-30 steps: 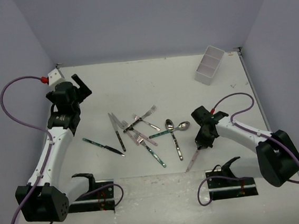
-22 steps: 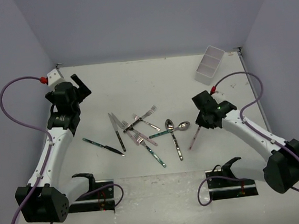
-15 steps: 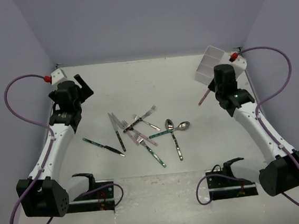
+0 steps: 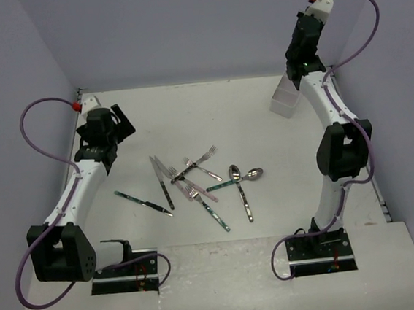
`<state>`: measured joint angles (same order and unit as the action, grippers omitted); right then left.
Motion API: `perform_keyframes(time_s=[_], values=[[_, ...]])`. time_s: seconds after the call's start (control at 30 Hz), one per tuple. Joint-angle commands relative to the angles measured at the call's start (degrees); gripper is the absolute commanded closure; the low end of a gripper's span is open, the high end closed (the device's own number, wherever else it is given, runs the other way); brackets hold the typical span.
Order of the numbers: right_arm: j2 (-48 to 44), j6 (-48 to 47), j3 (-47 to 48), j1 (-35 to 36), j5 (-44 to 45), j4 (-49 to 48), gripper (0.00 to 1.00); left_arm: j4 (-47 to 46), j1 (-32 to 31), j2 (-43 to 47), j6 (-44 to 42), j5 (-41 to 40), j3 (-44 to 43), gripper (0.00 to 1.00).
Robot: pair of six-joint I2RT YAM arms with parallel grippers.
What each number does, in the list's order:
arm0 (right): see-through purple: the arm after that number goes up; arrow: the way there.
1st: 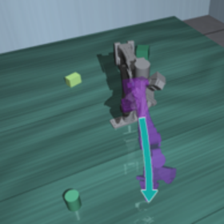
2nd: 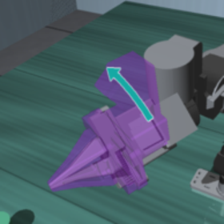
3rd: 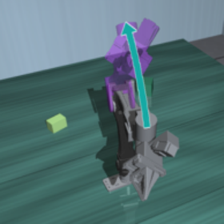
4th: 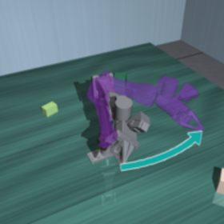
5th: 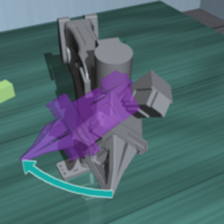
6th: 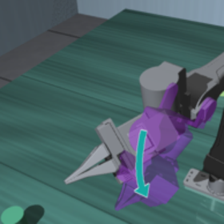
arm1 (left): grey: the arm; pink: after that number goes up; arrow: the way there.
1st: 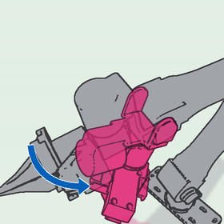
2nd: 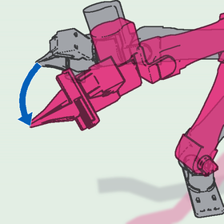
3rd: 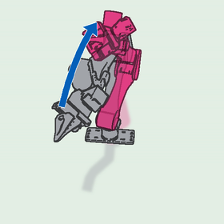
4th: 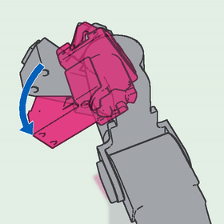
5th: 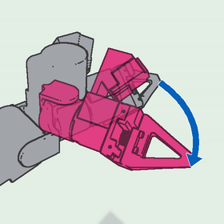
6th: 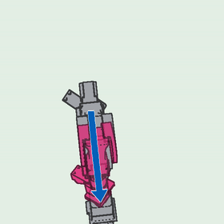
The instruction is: Sort the eating utensils into containers
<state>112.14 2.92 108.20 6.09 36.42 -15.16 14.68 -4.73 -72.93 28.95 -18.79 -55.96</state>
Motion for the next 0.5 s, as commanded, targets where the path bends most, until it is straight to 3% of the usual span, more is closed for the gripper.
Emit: perform_keyframes(time_s=[0.0, 0.47], values=[[0.89, -5.21, 2.19, -1.34, 2.61, -5.76, 1.00, -0.44, 0.25, -0.29, -0.21, -1.43, -2.83, 0.00], [7.04, 1.11, -2.64, -4.15, -1.26, -5.59, 1.00, 0.09, 0.25, -4.42, -0.39, 0.50, -5.12, 0.00]])
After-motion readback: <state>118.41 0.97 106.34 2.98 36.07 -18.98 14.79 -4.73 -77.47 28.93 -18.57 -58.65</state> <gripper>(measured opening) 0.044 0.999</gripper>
